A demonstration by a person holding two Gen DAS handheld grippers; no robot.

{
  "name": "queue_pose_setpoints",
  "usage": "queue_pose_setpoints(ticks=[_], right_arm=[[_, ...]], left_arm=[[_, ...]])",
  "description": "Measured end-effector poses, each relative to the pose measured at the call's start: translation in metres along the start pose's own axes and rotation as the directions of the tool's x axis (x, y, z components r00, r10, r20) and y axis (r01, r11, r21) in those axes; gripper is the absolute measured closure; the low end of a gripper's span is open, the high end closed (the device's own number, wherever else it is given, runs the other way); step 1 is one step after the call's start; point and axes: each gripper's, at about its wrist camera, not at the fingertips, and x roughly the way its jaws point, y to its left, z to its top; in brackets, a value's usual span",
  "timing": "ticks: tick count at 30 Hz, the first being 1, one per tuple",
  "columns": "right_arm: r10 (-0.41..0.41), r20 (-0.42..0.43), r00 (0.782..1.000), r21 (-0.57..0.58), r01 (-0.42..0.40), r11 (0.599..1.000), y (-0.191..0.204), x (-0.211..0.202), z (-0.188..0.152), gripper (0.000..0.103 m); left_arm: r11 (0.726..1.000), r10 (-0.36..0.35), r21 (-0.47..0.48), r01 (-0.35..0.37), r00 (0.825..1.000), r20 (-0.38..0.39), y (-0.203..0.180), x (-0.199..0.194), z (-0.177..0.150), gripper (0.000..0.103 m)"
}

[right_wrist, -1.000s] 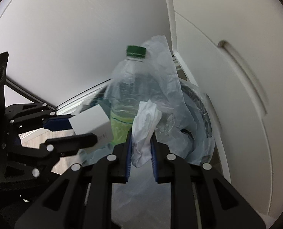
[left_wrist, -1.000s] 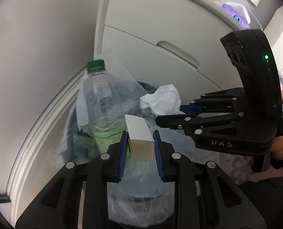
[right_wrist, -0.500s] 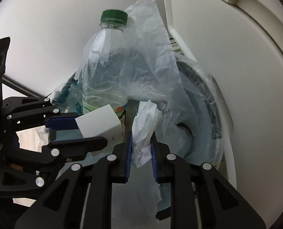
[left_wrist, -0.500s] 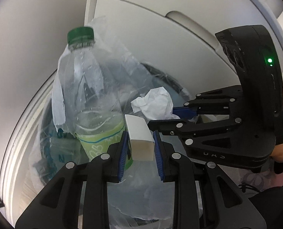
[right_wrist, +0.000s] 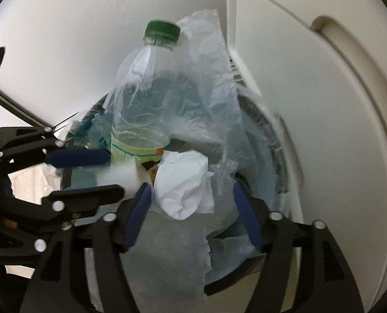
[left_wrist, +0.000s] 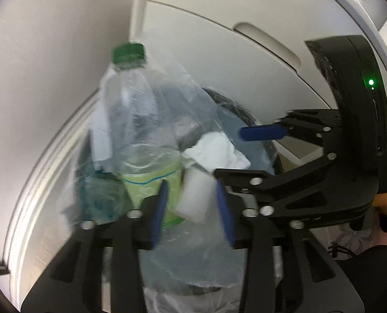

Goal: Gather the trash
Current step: 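Open both grippers to drop the tissue and white box into the wastebasket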

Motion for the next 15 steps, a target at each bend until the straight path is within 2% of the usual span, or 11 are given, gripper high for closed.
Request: queue_pose_setpoints(ticks=[1, 2, 3, 4, 6, 9, 12, 15], right_arm=[[-0.007, 0.006, 1.0, 0.0, 0.007, 1.0, -0.001, -0.003, 0.0, 0.023], [-0.014, 0.013, 1.0, -0.001, 0.014, 1.0, -0.002, -0.007, 0.001, 0.019], [-0.016, 0.02, 1.0, -0.003, 0.016, 1.0, -0.002, -0.01, 0.001, 0.013], [-0.007, 0.031, 0.999, -0.005, 0.007, 1.0, 0.0, -0.018, 0.002, 0.01], [0.005, 0.052, 0.999, -0.021, -0.004, 1.0, 0.005, -0.028, 0.003, 0.009], [0.02, 0.089, 0.996, -0.065, -0.014, 0.998, 0.016, -0.045, 0.001, 0.007], [0.021, 0.125, 0.992, -0.078, -0.011, 0.997, 0.024, -0.064, -0.003, 0.007], [-0.005, 0.209, 0.978, -0.063, 0.018, 0.998, 0.027, -0.102, -0.006, 0.007]], left_arm=[[1.0, 0.008, -0.008, -0.008, 1.0, 0.007, 0.003, -0.004, -0.001, 0.048], [1.0, 0.015, -0.019, -0.015, 1.0, 0.014, 0.005, -0.007, -0.002, 0.043], [0.999, 0.034, -0.034, -0.033, 0.999, 0.025, 0.008, -0.013, -0.003, 0.033], [0.998, 0.048, -0.041, -0.046, 0.998, 0.035, 0.008, -0.018, -0.004, 0.026], [0.997, 0.058, -0.049, -0.054, 0.996, 0.064, 0.009, -0.03, -0.007, 0.02], [0.996, 0.075, -0.064, -0.069, 0.993, 0.093, 0.009, -0.046, -0.012, 0.006], [0.993, 0.091, -0.087, -0.081, 0.989, 0.114, 0.005, -0.062, -0.016, 0.006], [0.99, 0.095, -0.116, -0.078, 0.985, 0.143, 0.005, -0.08, -0.019, 0.006]])
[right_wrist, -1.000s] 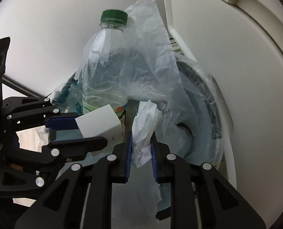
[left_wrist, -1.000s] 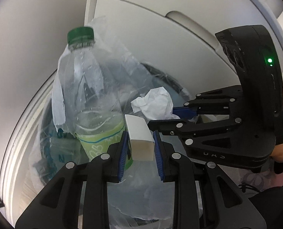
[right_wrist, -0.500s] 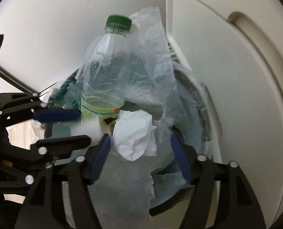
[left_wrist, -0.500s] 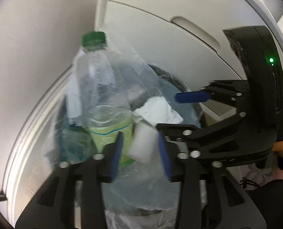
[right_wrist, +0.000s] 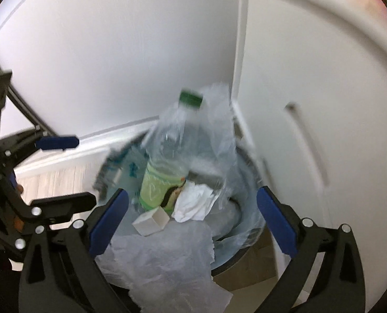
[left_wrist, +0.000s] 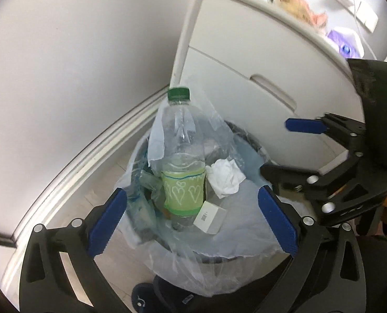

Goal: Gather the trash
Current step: 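Open both grippers to drop the tissue and white box into the wastebasket, then move both grippers back toward the pink cartoon plastic bag on the cabinet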

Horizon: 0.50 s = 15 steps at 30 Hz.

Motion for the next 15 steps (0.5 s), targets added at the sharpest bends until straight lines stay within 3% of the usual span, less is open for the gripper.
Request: queue_pose_setpoints(ticks=[8, 15], right_arm=[[-0.018, 0.125, 0.992, 0.064, 0.01, 0.998, -0.009, -0.076, 0.009, 0.007], [-0.09, 0.22, 0.971, 0.119, 0.065, 0.991, -0.018, -0.137, 0.014, 0.007]], left_arm=[[1.0, -0.008, 0.01, 0.008, 0.997, 0.076, -0.016, -0.046, 0.015, 0.006], [0.999, 0.0, 0.037, -0.006, 0.988, 0.154, -0.034, -0.085, 0.037, 0.006]])
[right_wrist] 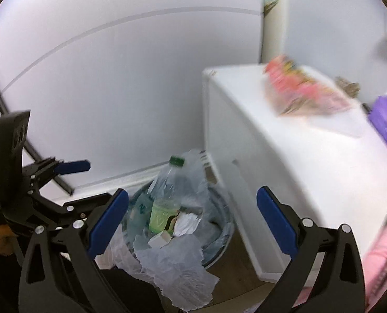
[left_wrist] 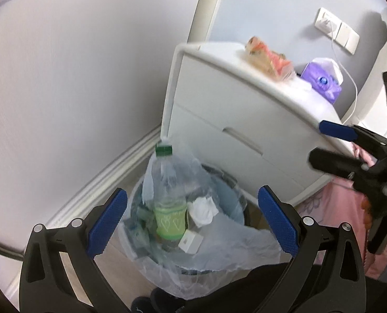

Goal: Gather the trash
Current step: 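Move both grippers back toward the pink cartoon plastic bag on the cabinet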

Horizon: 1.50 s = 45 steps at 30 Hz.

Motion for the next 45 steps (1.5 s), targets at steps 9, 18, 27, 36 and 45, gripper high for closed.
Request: queue_pose_setpoints(ticks=[9, 18, 27, 36, 45], right_arm=[[-0.092, 0.113, 0.989, 0.162, 0.073, 0.984, -0.037, -0.069, 0.019, 0.007], [-0.166, 0.153, 0.974, 0.171, 0.14, 0.975, -0.041, -0.126, 0.016, 0.007], [-0.256, 0.208, 0.944, 0.168, 0.223, 0.96, -0.03, -0.174, 0.016, 0.007], [-0.292, 0.267, 0.918, 0.175, 0.252, 0.952, -0.019, -0.212, 0.01, 0.007], [-0.345, 0.246, 0.906, 0.173, 0.309, 0.935, -0.023, -0.224, 0.006, 0.007]], left_arm=[[0.999, -0.009, 0.052, 0.005, 0.996, 0.093, -0.03, -0.051, 0.027, 0.006], [0.993, -0.042, 0.112, 0.024, 0.985, 0.165, -0.074, -0.096, 0.042, 0.006], [0.99, -0.056, 0.137, 0.023, 0.967, 0.247, -0.103, -0.14, 0.053, 0.006], [0.986, -0.061, 0.165, 0.009, 0.948, 0.314, -0.118, -0.186, 0.059, 0.006], [0.983, -0.063, 0.185, -0.003, 0.934, 0.351, -0.135, -0.214, 0.067, 0.006]])
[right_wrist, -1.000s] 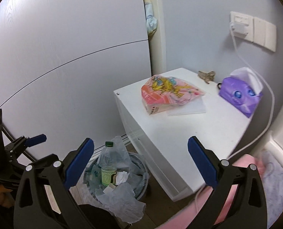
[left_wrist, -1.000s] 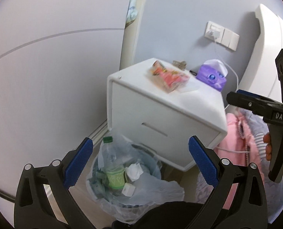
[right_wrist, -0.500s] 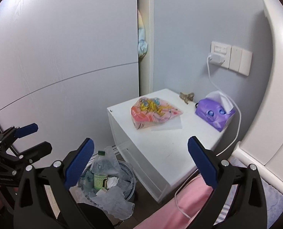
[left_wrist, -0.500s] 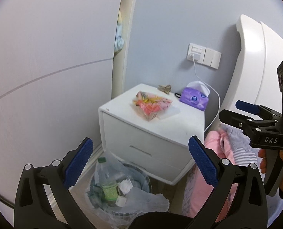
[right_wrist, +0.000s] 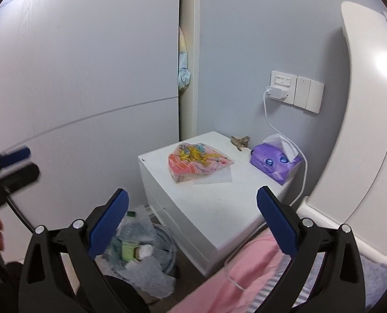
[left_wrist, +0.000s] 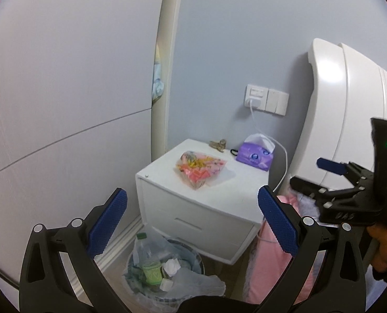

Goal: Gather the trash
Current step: 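Move both grippers back toward the pink cartoon plastic bag on the cabinet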

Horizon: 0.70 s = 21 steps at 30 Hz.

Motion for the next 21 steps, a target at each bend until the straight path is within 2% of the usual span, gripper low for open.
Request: queue_pose_setpoints(ticks=[7, 16, 21], right_arm=[[0.034, 0.015, 0.999, 0.026, -0.034, 0.999, -0.004, -0.013, 0.0, 0.007], [0.045, 0.048, 0.998, 0.031, -0.047, 0.998, -0.008, -0.016, 0.0, 0.007], [0.05, 0.002, 0.999, 0.012, -0.05, 0.999, -0.005, -0.006, 0.002, 0.007]], left_arm=[[0.998, -0.064, 0.004, 0.064, 0.995, -0.082, -0.014, 0.005, 0.009, 0.006], [0.992, -0.112, 0.05, 0.117, 0.99, -0.086, -0.018, 0.009, 0.013, 0.006], [0.987, -0.144, 0.056, 0.148, 0.986, -0.081, -0.011, 0.019, 0.015, 0.006]])
